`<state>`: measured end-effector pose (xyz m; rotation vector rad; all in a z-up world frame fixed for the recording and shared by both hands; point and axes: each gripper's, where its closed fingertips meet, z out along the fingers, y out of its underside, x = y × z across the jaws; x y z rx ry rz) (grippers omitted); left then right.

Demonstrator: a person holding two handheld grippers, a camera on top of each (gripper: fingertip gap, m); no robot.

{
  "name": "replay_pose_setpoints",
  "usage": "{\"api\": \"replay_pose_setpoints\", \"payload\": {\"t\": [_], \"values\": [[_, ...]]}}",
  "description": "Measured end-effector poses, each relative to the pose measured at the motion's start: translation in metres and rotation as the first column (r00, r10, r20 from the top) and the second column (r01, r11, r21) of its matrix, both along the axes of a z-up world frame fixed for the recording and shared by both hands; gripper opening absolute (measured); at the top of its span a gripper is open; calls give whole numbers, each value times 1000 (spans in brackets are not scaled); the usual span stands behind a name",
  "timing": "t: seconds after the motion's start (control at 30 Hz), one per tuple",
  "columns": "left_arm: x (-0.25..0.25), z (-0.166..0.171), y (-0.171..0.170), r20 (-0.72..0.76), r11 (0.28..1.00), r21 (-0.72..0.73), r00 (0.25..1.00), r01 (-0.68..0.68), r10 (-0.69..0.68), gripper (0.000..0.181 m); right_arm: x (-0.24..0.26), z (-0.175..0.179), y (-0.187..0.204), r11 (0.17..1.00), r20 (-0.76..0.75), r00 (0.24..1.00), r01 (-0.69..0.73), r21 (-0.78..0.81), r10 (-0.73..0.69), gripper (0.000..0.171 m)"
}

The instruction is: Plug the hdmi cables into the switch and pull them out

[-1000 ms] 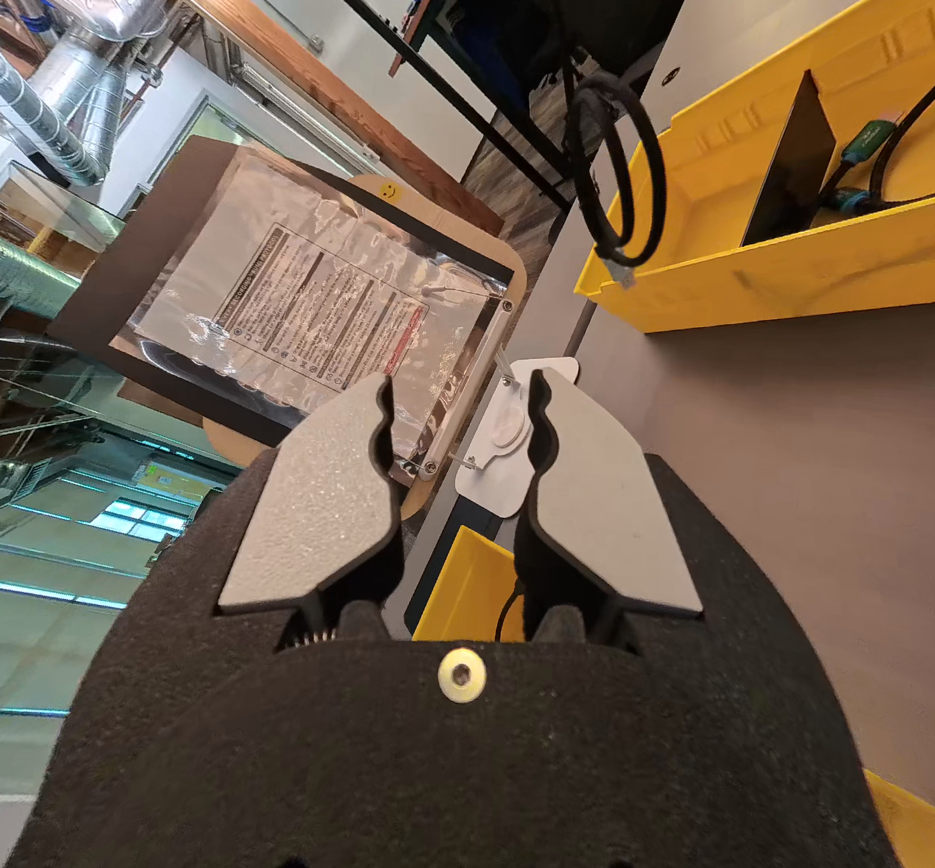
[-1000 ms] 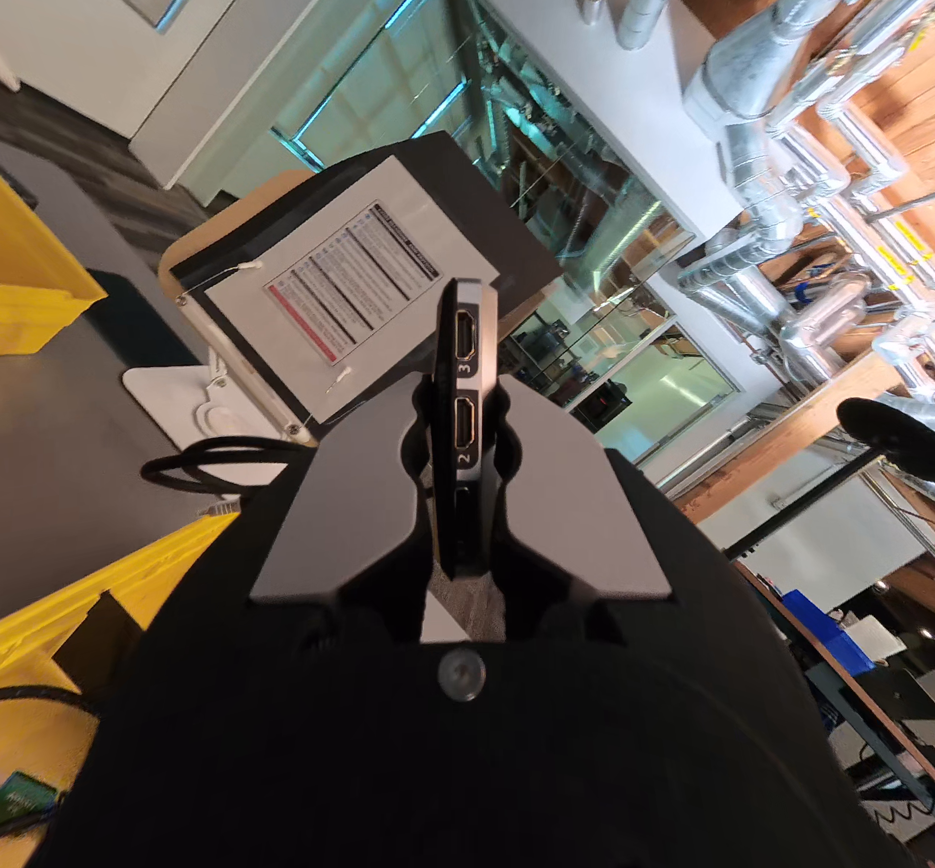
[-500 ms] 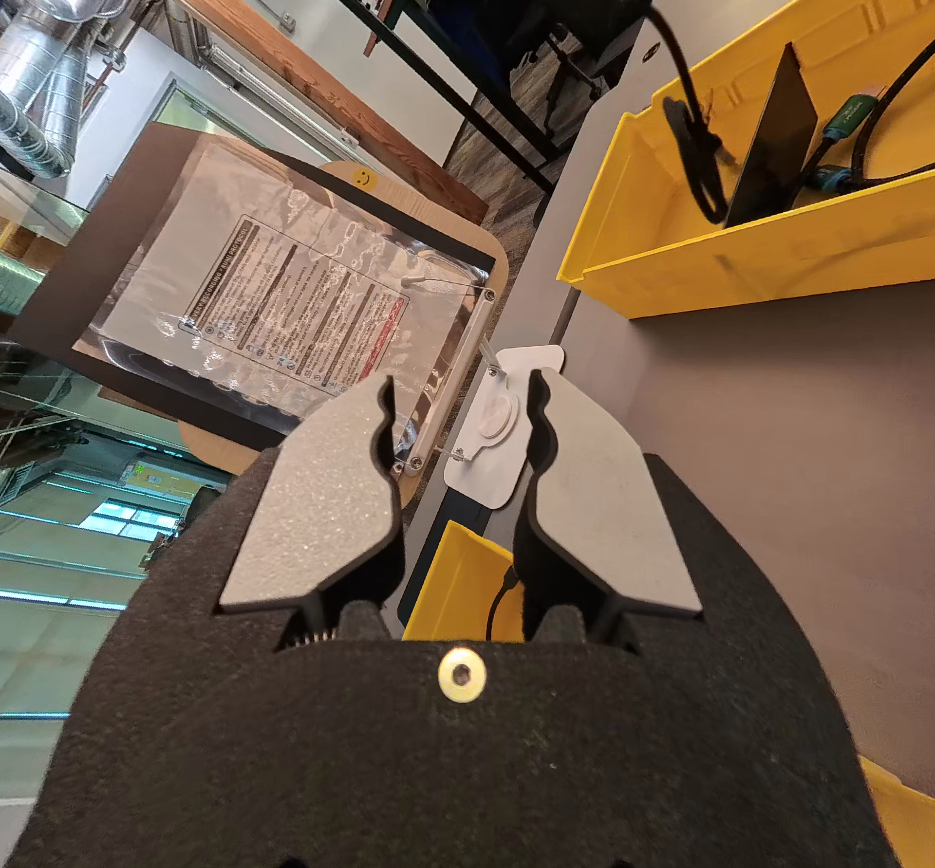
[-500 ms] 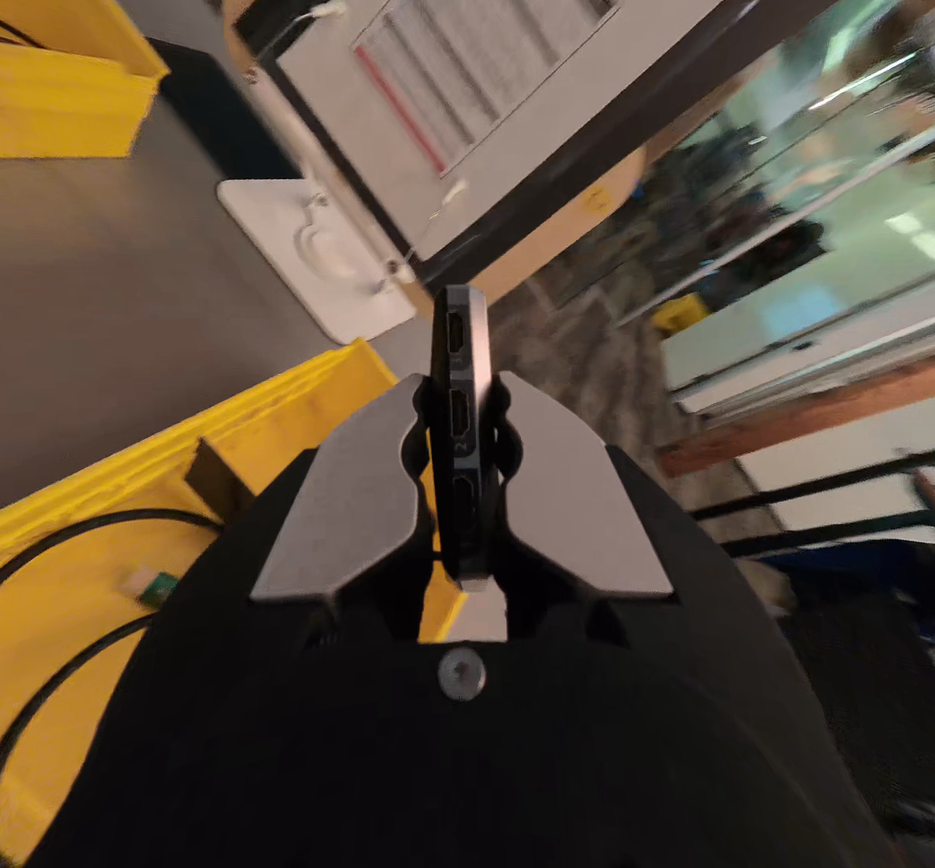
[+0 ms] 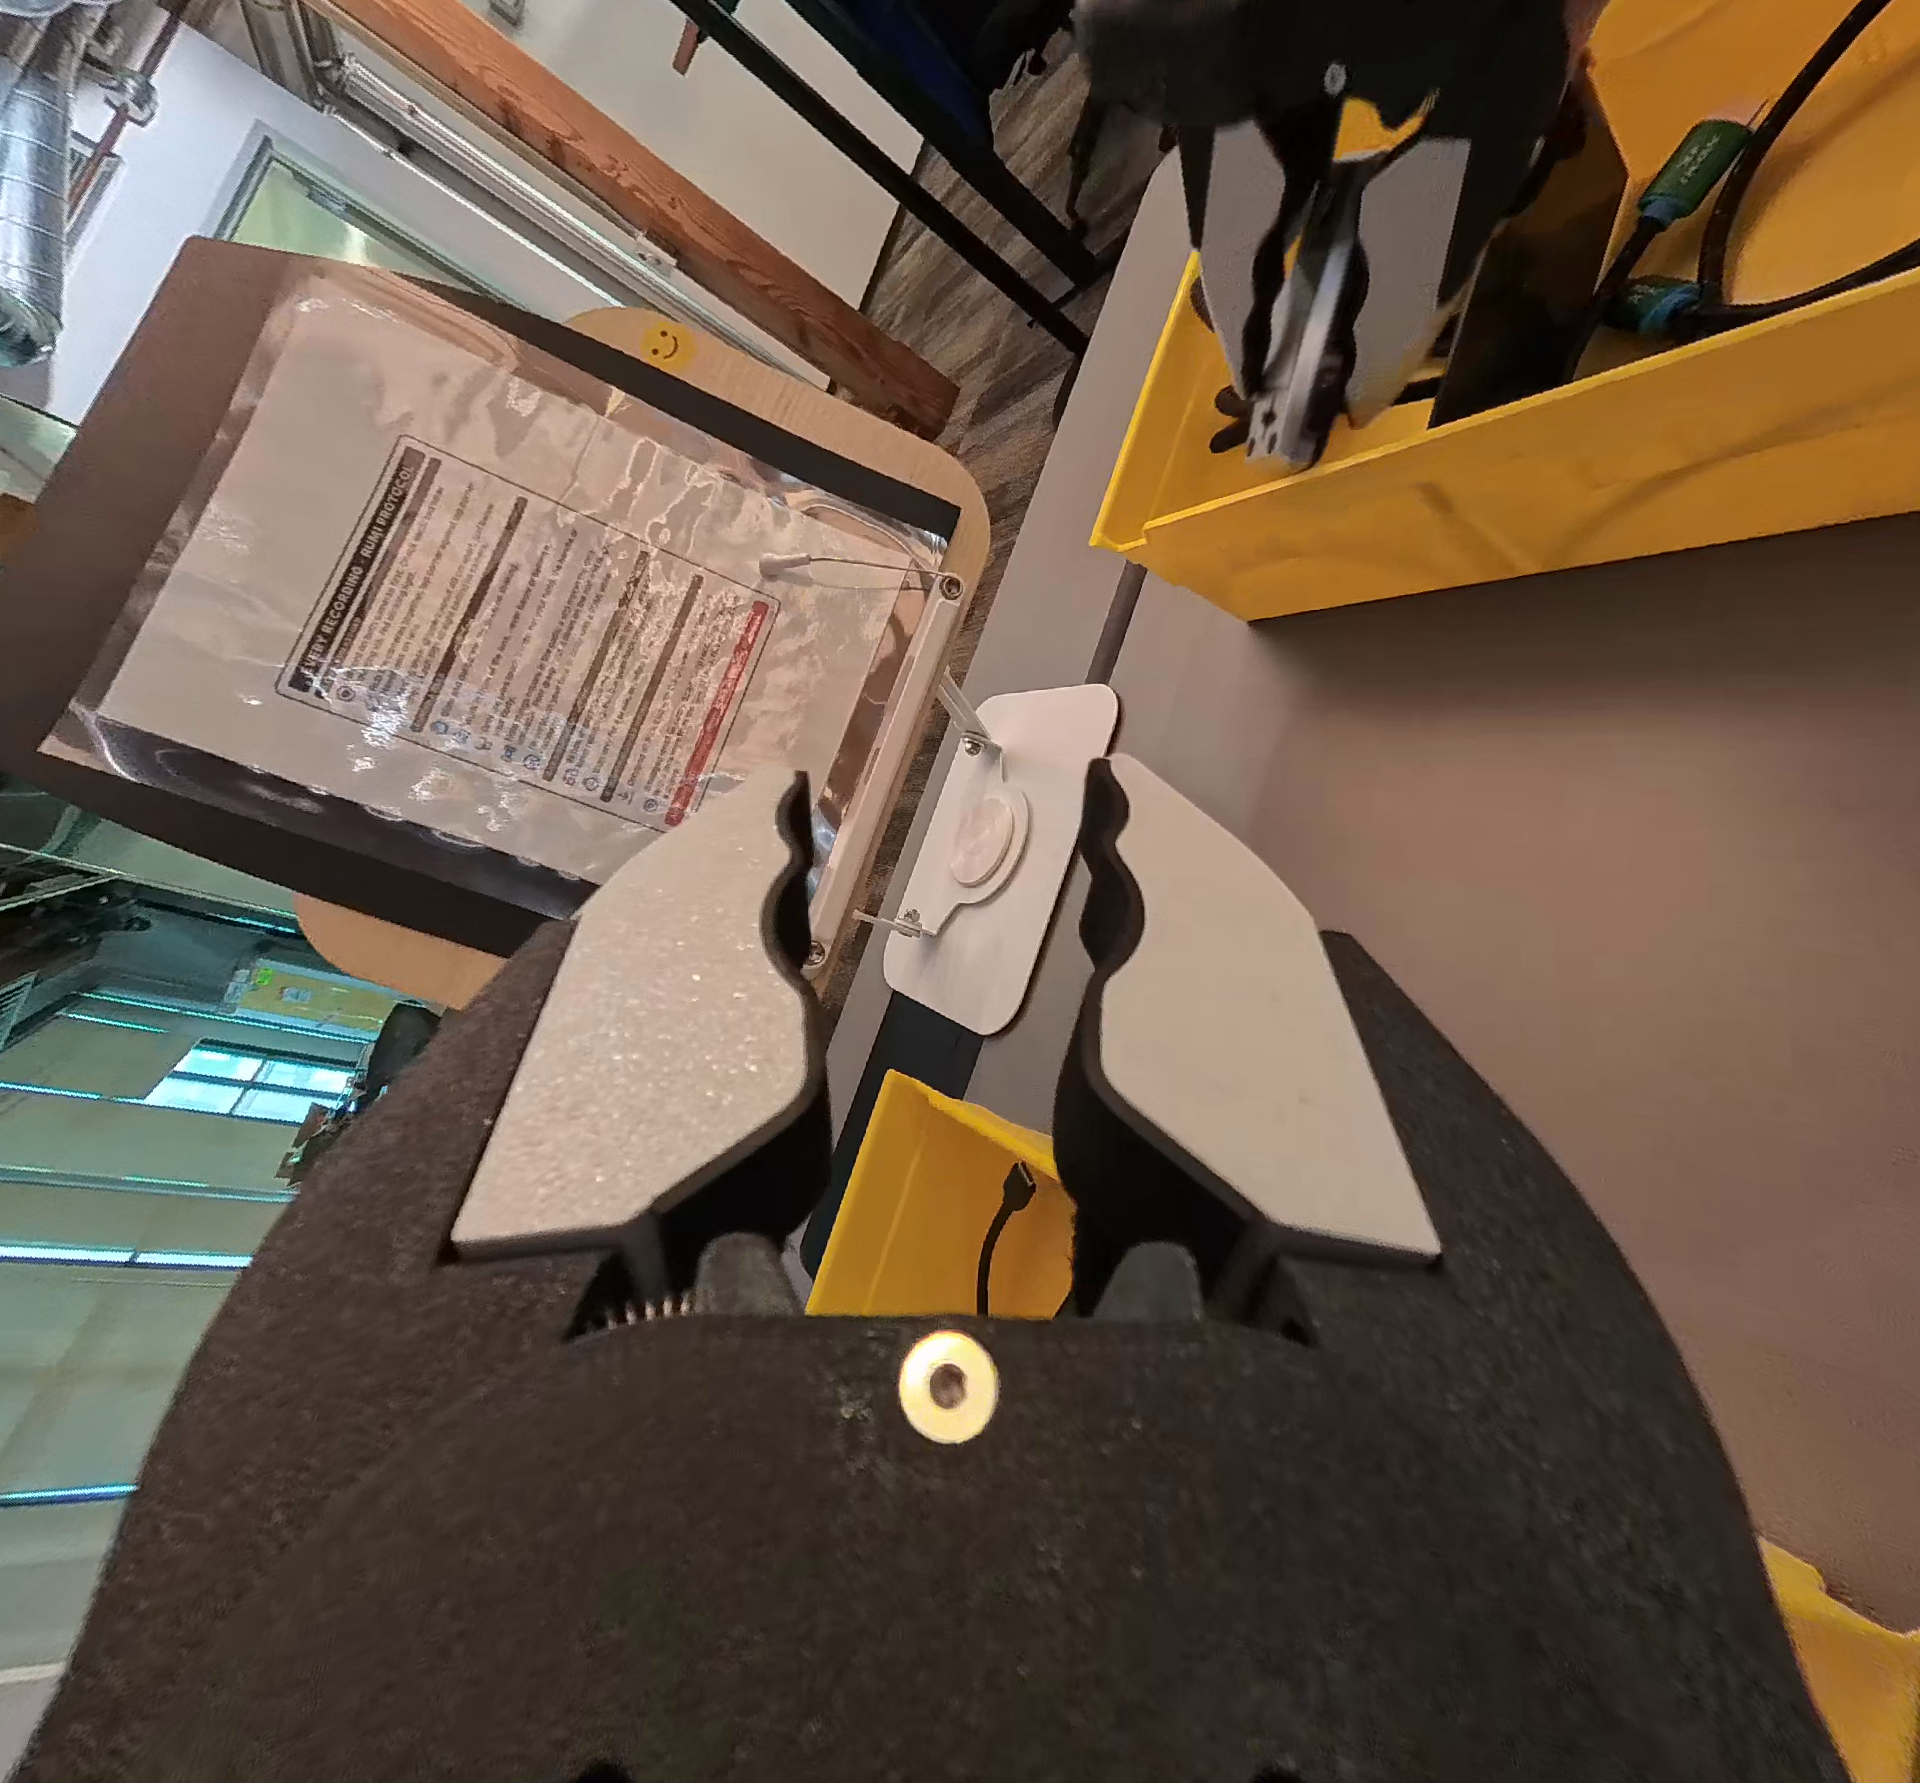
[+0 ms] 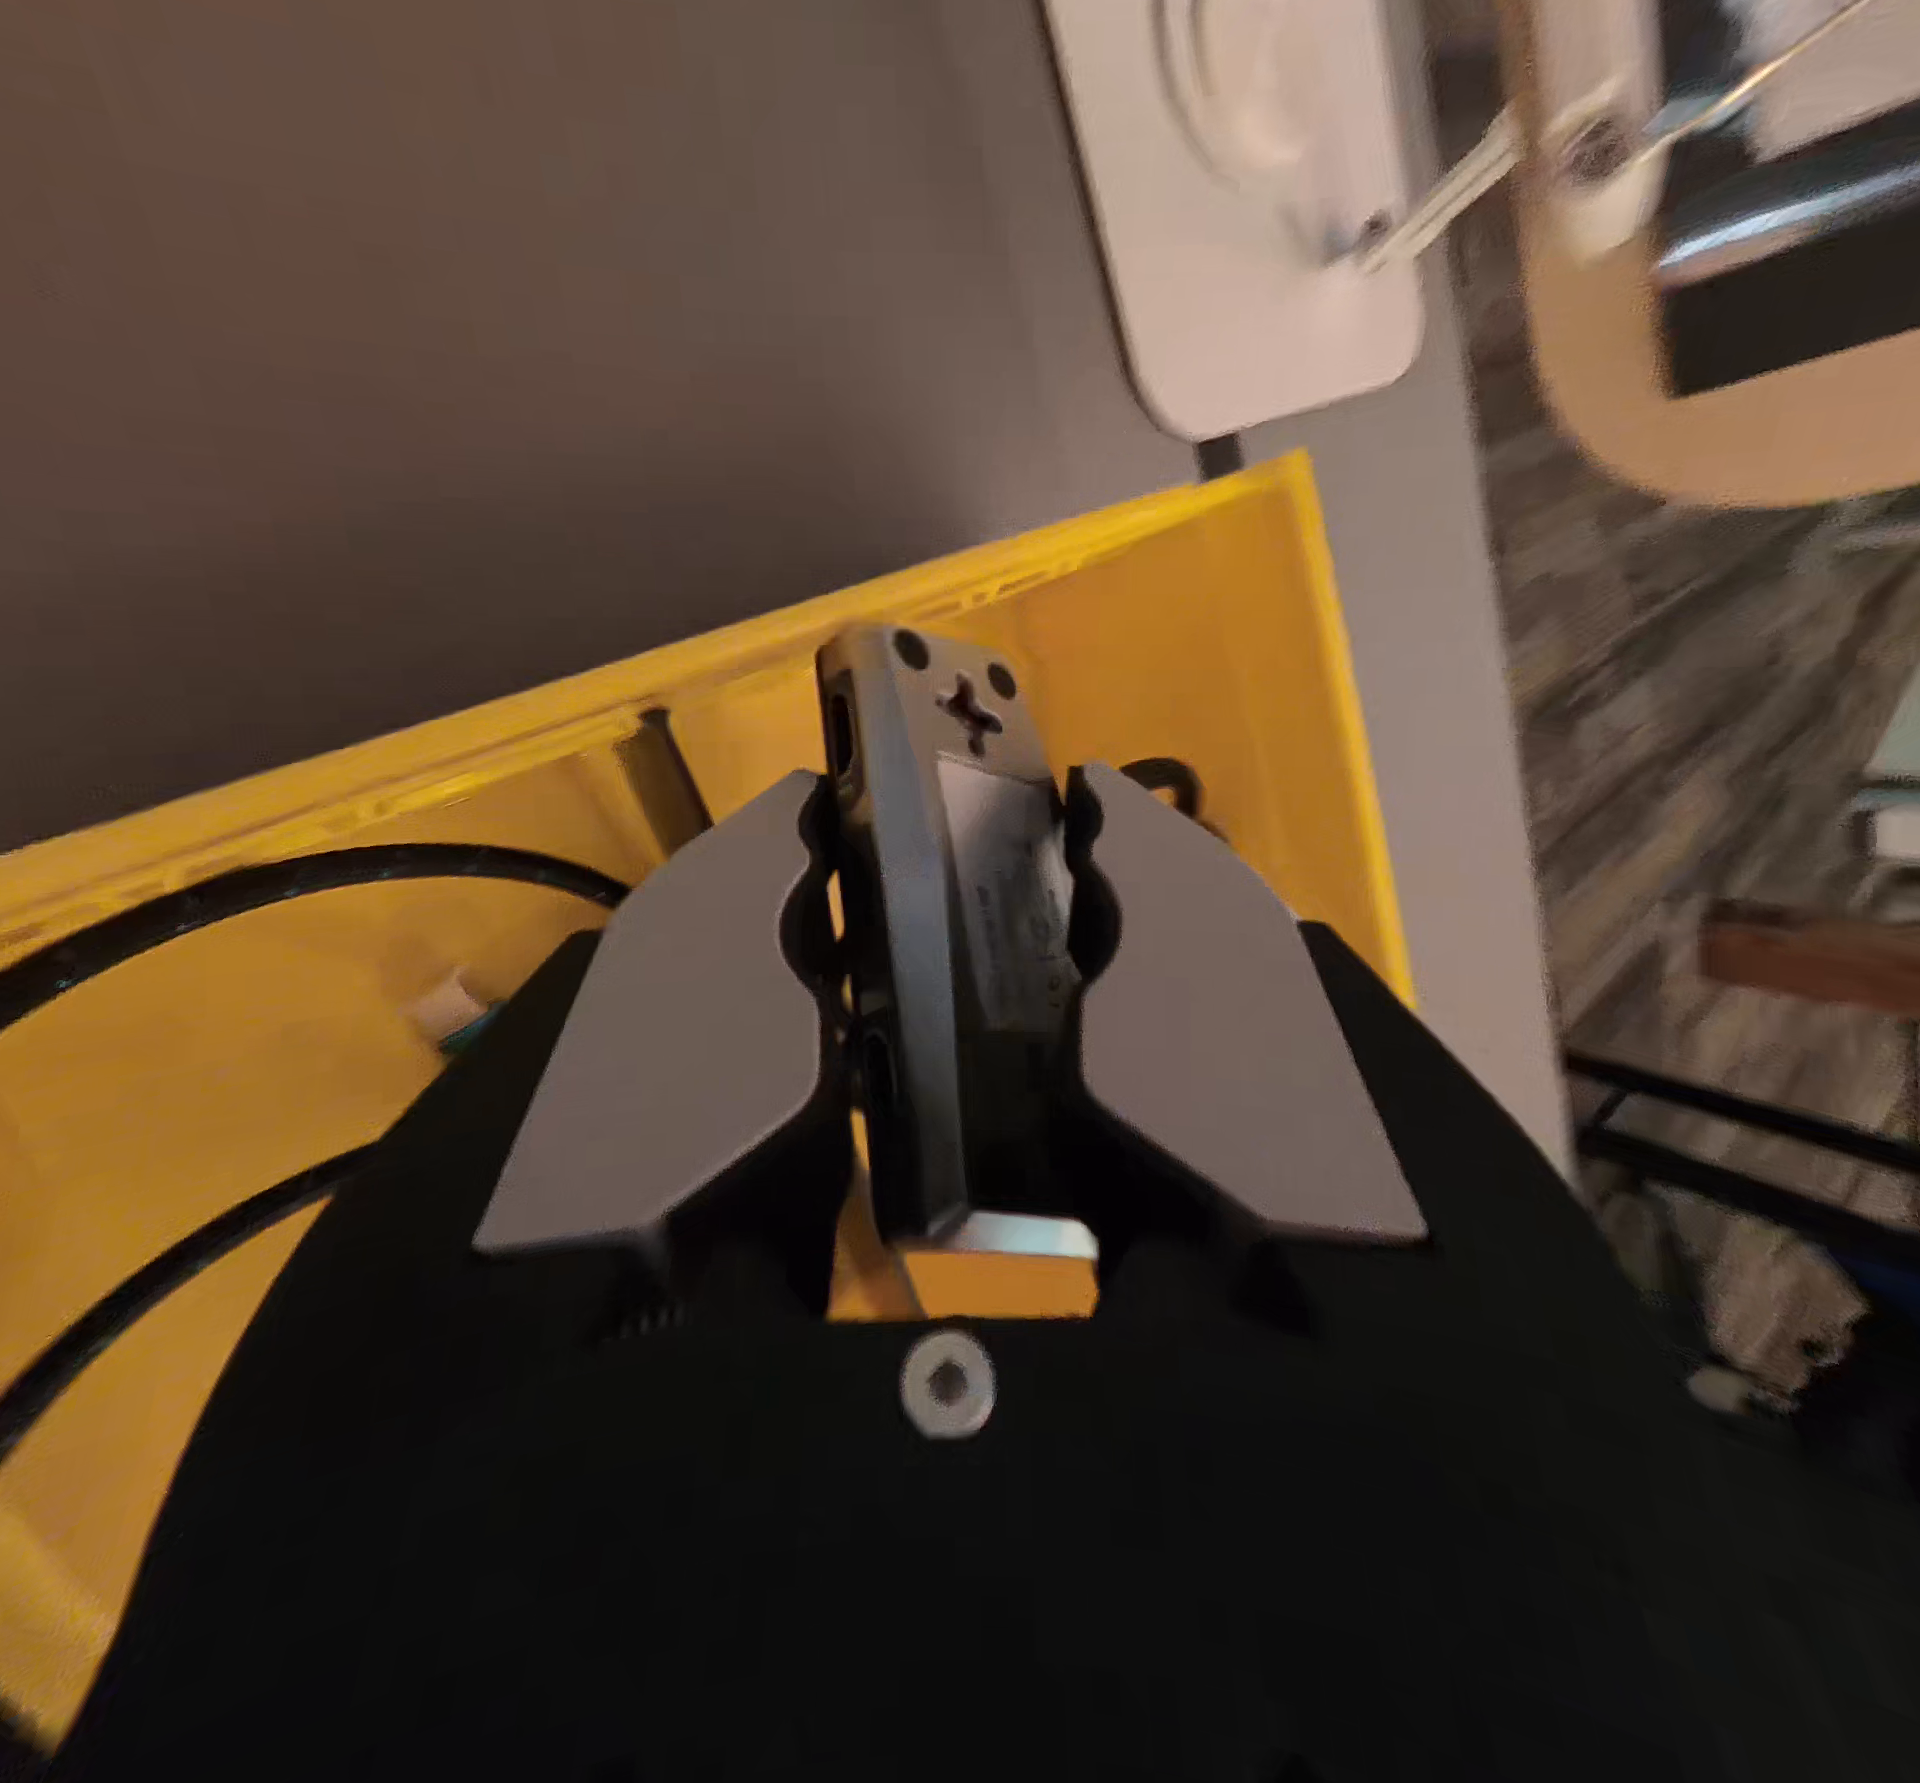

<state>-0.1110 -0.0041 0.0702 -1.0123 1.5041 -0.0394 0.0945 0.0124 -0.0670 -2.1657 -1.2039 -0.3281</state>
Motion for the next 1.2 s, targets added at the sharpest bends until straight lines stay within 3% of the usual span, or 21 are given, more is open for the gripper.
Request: {"api": "replay_pose_setpoints", "payload": {"t": [0.1,0.27,0.47,0.7,0.8,0.9,1.03,1.1,1.2], "values": [[1,-1,0,-4,1000,-1,1000,-1,1,50,1,-11,-3,992,-89,993,73,-101,-82,49],[0,-1,0,-5,1000,-1,1000,-3,3,49,4,1,-22,986,-166,984,32,-162,-59,56],[-5,2,4,2,1000,1,1000,-19,19,49,12,33,-38,992,-343,937,18,-128,-61,39],[-11,4,10,0,999,5,999,-45,45,48,15,15,-32,971,-322,933,89,-220,-159,41],[-26,6,24,-18,993,27,993,-118,119,47,20,9,-36,968,-251,954,104,-228,-162,41],[-75,12,60,-25,946,-32,947,-321,320,47,15,19,-37,976,-257,956,89,-199,-139,43],[-142,-22,82,-157,817,-345,886,-463,436,51,11,48,-36,995,-266,960,75,-70,-92,45],[-167,-44,86,-264,776,-376,861,-507,435,52,6,62,-38,997,-272,960,70,-14,-71,45],[-176,-76,88,-377,793,-363,856,-489,355,51,-2,75,-42,998,-268,963,49,36,-38,45]]}}
